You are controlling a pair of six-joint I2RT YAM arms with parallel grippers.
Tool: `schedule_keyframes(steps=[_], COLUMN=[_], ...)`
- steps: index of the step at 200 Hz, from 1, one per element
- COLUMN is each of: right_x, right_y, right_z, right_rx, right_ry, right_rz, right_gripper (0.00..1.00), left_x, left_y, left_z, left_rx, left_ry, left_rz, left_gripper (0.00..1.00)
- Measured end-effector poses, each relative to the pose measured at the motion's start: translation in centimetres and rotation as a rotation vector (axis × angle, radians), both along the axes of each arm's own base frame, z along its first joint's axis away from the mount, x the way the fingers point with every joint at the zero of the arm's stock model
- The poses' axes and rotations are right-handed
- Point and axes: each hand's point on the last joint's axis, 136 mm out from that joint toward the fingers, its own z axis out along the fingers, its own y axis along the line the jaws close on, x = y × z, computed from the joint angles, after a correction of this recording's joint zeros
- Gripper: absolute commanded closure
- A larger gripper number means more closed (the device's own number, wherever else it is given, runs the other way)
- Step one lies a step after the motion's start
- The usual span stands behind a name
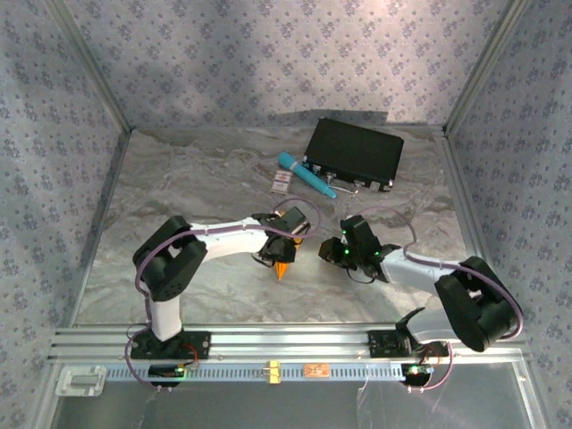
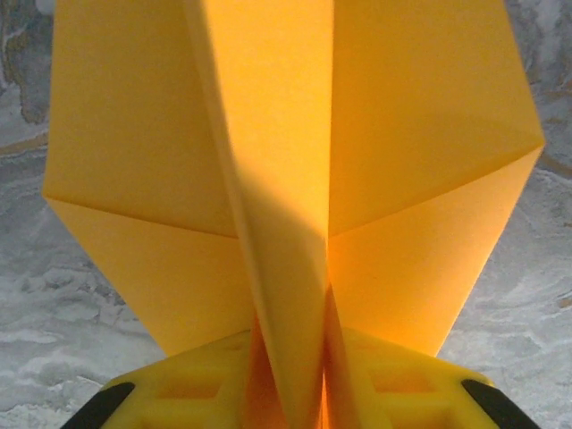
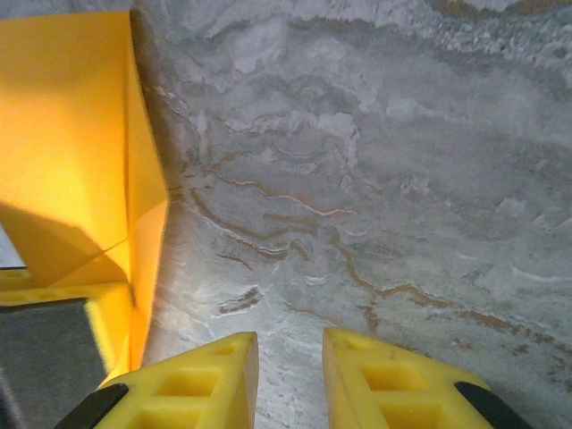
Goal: Fold a paper plane with a square sheet of paper (pick it up from the middle)
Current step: Turn over a paper plane at the center of the table.
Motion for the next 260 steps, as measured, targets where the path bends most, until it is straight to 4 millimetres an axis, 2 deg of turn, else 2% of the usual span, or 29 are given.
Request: schedule_keyframes(steps=[72,123,210,260], right_x=[0.4,0.4,0.0,-0.2], right_y=[-1.1,-1.4,-1.9,-3.2], right_z=[2.7,2.9,3.3,3.6], right_rx=[-0.015,-0.027,-0.027,-0.081], right_ry=[-0.093,-0.099,-0.115,-0.139], right_rz=[-0.033,-0.039,-0.042,-0.05], right_gripper=[0.72,0.71,0.7,0.69], left_x=[0.1,-0.1,-0.2,-0.5], left_y=[0.2,0.4,0.4,0.8], left_z=[-0.1,-0.1,-0.1,0.3], left_rx=[0.066,0.068,0.048,0.057], left_ry=[-0.007,0.002,0.016,0.029], left_rz=[0.018,0.062,0.129,0.142], left_gripper=[0.63,0.58,0.58,0.57])
